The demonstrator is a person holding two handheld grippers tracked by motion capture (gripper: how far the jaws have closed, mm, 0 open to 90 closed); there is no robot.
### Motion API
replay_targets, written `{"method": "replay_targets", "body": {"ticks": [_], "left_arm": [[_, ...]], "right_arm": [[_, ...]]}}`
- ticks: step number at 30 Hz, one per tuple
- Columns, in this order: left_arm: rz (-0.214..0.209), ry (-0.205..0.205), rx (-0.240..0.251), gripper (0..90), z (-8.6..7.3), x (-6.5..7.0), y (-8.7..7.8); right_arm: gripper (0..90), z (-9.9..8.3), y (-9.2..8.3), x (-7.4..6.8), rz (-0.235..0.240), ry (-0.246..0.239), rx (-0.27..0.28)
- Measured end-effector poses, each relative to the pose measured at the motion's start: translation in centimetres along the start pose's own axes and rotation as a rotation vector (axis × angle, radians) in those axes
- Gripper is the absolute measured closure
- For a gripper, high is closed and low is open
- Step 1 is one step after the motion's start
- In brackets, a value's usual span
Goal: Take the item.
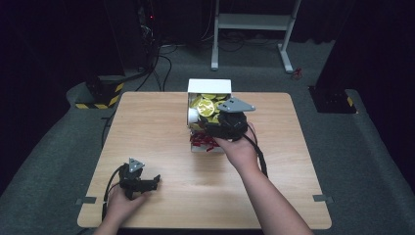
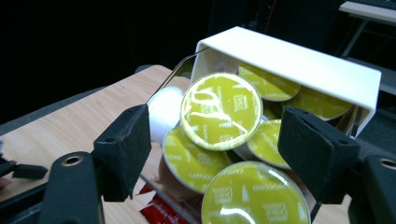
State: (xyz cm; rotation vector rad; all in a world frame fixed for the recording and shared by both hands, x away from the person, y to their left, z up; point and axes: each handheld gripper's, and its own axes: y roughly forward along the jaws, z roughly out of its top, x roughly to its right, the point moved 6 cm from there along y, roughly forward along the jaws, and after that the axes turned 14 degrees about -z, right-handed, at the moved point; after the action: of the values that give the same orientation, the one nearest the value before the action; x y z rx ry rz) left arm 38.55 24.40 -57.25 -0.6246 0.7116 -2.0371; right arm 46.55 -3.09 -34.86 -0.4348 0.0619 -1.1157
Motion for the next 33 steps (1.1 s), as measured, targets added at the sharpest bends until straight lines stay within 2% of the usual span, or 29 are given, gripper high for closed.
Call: {"method": "replay_targets", "body": {"ticks": [8,15,18,19,20,21,26,33], "left_arm": [[0.000,0.000,0.000,2.9,0.0,0.0,0.0],[0.001,0.000,0.000,2.9,0.0,0.0,0.0],[0.001,0.000,0.001,2.9,0.0,0.0,0.0],[0.001,0.000,0.001,2.9,0.0,0.0,0.0],[0.001,0.001,0.001,2.9,0.0,0.0,0.0],[0.001,0.001,0.001,2.9,0.0,0.0,0.0],[0.000,0.000,0.001,2.9,0.0,0.0,0.0],[0.000,0.000,0.001,2.9,0.0,0.0,0.0]], "right_arm": [[24.2,0.7,1.1,-0.3,-0.015,-0.011,-0.004],[24.2,1.2,2.7,-0.6,-0.026,-0.019,-0.032],[23.1,1.2,3.1,-0.6,-0.036,-0.022,-0.042],[23.1,1.2,3.4,-0.7,-0.015,-0.020,-0.050],[23.1,1.2,3.4,-0.7,-0.015,-0.020,-0.050],[22.9,1.3,3.6,-0.8,-0.025,-0.036,-0.055],[23.7,1.2,3.9,-1.0,-0.028,-0.042,-0.070],[27.9,0.7,4.7,-0.7,-0.061,-0.053,-0.097]]}}
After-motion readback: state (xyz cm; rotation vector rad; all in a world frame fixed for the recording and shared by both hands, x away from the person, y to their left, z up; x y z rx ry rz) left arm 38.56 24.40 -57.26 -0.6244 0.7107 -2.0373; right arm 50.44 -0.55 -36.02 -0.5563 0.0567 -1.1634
